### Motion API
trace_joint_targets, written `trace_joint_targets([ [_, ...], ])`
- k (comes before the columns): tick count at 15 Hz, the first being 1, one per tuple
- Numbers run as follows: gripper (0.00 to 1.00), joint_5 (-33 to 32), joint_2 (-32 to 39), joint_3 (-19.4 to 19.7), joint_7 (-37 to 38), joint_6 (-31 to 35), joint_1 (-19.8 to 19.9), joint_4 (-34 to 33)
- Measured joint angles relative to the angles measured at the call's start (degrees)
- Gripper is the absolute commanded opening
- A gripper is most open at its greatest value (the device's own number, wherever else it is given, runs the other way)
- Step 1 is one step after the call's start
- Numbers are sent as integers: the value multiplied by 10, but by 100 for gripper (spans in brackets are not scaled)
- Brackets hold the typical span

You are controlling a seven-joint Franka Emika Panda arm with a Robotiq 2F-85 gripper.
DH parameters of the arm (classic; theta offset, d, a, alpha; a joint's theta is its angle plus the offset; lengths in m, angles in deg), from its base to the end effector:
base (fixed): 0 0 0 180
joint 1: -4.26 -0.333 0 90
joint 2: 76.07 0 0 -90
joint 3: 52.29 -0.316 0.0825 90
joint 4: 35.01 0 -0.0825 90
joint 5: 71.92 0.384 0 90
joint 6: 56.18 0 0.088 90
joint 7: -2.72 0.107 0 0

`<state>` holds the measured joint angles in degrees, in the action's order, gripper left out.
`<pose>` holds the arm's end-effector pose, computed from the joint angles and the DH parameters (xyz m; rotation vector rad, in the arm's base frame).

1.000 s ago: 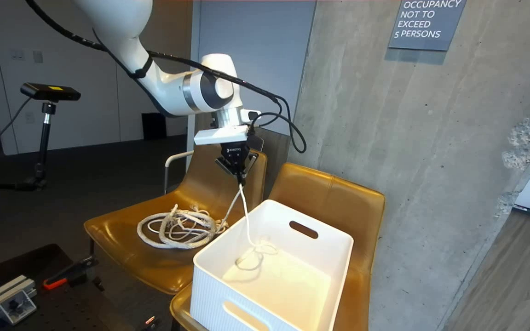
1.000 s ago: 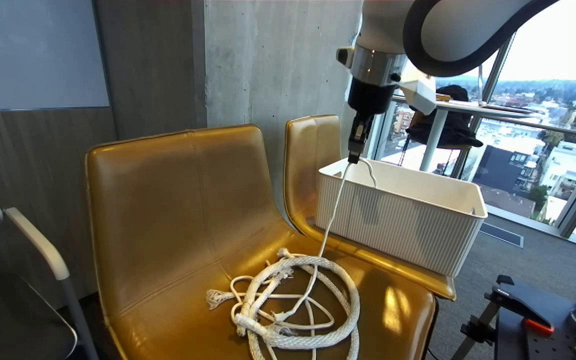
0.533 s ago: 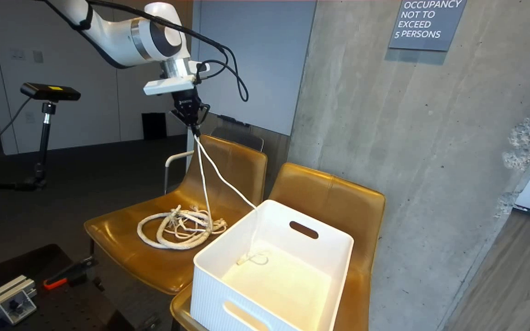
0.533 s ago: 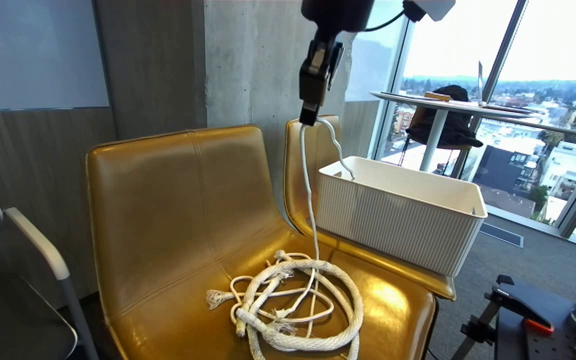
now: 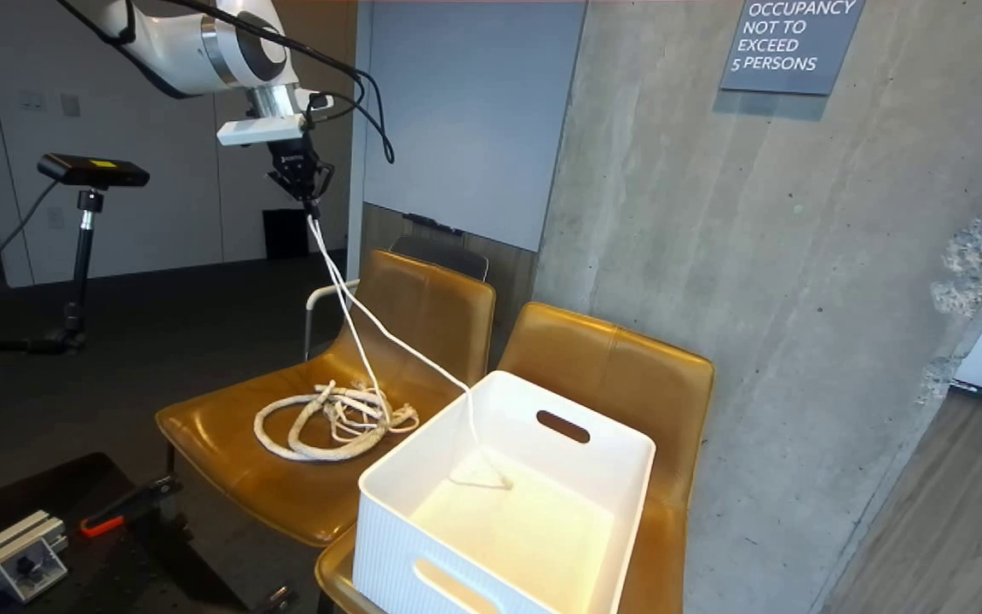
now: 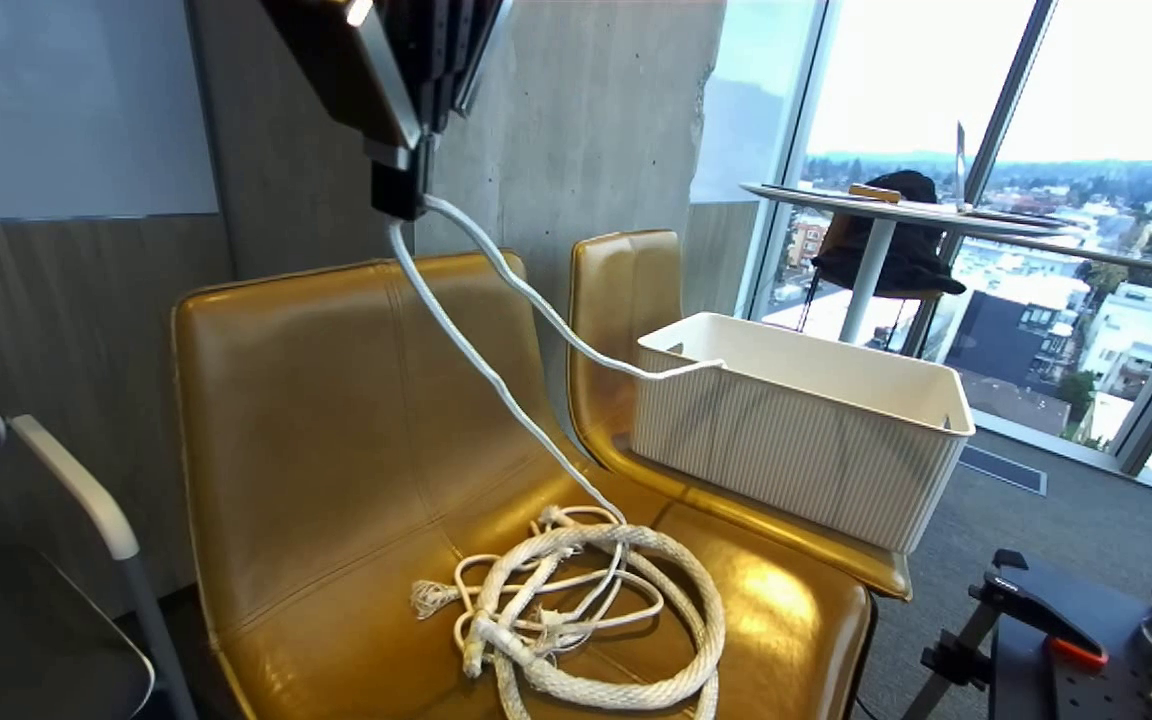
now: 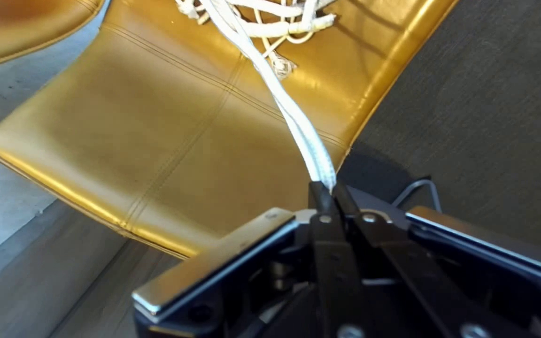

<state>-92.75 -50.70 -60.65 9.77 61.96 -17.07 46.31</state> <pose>0.6343 0.3188 0.4693 2.8195 0.7412 0.4125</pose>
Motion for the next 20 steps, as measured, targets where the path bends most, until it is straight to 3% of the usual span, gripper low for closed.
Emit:
trace_joint_targets([
  [9, 1, 0, 186, -1, 30, -61, -109, -230],
  [14, 1, 0, 268, 1, 38, -117, -149, -354],
  [17, 1, 2, 302, 16, 41, -156, -154, -412],
  [20, 1, 2, 303, 38, 54, -174, -122, -419],
])
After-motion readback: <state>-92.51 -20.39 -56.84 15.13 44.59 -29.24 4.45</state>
